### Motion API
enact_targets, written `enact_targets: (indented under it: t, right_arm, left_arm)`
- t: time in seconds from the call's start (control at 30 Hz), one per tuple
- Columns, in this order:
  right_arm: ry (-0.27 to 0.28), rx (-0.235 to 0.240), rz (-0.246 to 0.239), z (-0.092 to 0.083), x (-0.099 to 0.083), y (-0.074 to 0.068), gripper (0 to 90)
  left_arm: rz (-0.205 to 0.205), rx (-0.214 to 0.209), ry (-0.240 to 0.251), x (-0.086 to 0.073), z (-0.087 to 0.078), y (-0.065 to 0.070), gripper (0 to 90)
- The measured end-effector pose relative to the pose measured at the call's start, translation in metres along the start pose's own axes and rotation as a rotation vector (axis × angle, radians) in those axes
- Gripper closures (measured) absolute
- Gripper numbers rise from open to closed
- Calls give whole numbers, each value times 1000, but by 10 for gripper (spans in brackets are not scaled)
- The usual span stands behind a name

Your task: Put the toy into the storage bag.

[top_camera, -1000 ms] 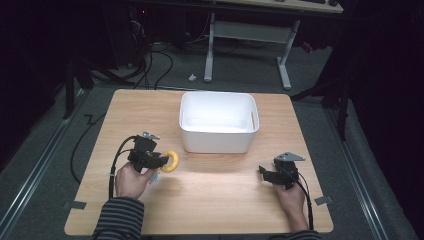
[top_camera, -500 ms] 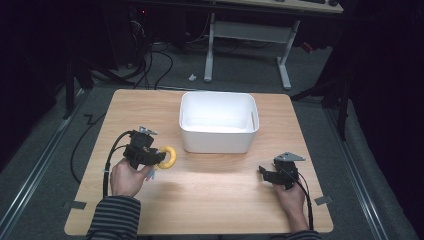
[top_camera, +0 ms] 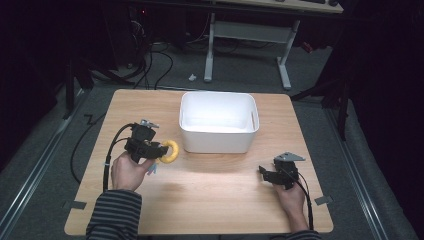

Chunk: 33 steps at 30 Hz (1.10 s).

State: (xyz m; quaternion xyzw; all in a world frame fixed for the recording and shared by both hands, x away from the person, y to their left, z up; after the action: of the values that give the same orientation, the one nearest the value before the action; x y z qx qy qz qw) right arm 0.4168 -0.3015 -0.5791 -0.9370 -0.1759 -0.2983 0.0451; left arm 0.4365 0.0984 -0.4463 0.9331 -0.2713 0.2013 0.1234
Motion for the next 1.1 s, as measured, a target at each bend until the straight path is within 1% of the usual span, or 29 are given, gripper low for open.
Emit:
enact_targets:
  t: [0.1,0.13,0.17,0.2,0.27,0.33,0.43,0.47,0.5,0.67,0.83,0.93,1.0,1.1]
  right_arm:
    - [0,0,1,0,0,0,300]
    - [0,0,1,0,0,0,300]
    - [0,0,1,0,0,0,299]
    - [0,0,1,0,0,0,300]
    - [0,0,0,0,0,0,299]
    - [0,0,1,0,0,0,300]
    - [0,0,1,0,0,0,300]
    - [0,0,1,0,0,0,299]
    - [0,0,1,0,0,0,300]
    - [0,1,-1,0,0,0,300]
    - [0,1,-1,0,0,0,300]
    - [0,1,0,0,0,0,299]
    - [-1,1,-2,0,0,0,299]
    - [-1,1,-2,0,0,0,299]
  left_arm:
    - [13,-7,18,10,-7,3,629]
    - [13,-7,18,10,-7,3,629]
    - [15,-14,32,14,-11,5,629]
    - [15,-14,32,14,-11,5,629]
    - [25,-14,41,20,-14,7,629]
    - [28,-14,40,21,-15,8,629]
    - [27,-26,36,24,-14,9,629]
    - [22,-31,31,25,-13,10,629]
    - [28,-20,22,27,-14,11,629]
    - [38,-23,28,34,-18,15,629]
    - [56,-24,25,46,-22,20,629]
    - [58,-18,26,51,-22,21,629]
    - [70,-24,22,55,-21,25,629]
    - [76,-27,19,59,-20,26,629]
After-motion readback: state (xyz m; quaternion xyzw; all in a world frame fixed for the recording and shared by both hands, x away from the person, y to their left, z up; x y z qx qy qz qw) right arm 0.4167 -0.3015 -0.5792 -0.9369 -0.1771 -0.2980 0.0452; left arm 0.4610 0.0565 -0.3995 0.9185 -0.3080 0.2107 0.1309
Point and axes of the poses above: each handheld gripper's, and its own axes: z roughly forward along the jaws, x roughly out of its top, y roughly to its right, the point moved 7 cm from there along z, roughly forward along the jaws, and after that the axes turned 11 degrees about -y, right-handed, at the moved point
